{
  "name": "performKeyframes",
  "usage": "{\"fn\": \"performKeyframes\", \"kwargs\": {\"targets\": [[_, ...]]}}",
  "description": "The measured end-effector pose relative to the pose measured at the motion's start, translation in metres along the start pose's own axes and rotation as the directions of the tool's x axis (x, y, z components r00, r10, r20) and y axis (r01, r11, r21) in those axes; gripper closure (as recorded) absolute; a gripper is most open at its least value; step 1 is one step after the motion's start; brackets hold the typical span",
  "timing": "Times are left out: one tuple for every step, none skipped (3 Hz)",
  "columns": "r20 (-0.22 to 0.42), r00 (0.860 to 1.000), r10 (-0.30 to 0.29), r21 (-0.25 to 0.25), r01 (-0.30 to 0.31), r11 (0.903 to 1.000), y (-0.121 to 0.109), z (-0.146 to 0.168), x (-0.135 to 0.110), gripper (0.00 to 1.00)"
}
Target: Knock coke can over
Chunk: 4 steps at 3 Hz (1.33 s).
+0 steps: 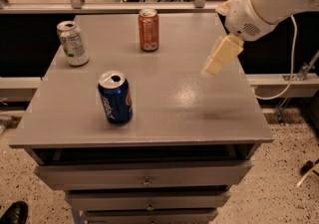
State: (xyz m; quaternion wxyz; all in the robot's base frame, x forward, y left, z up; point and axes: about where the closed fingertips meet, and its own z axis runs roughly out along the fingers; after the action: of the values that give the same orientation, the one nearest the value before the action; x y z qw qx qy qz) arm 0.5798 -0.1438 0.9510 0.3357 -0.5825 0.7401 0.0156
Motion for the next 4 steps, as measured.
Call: {"fn": "performKeyframes", "kwargs": {"targets": [[0.116, 0.993, 0.032, 0.008, -0.033, 0.9994, -0.025, 0.030, -0.027, 0.00], [0.152, 0.987, 0.046, 0.013, -0.048, 0.9988, -0.034, 0.041, -0.036, 0.00], [0.152, 0.987, 0.046, 0.013, -0.048, 0.9988, -0.034, 0.041, -0.036, 0.00], [0.221, 0.972, 0.082, 0.015, -0.088, 0.9960, -0.034, 0.047, -0.041, 0.00]]}}
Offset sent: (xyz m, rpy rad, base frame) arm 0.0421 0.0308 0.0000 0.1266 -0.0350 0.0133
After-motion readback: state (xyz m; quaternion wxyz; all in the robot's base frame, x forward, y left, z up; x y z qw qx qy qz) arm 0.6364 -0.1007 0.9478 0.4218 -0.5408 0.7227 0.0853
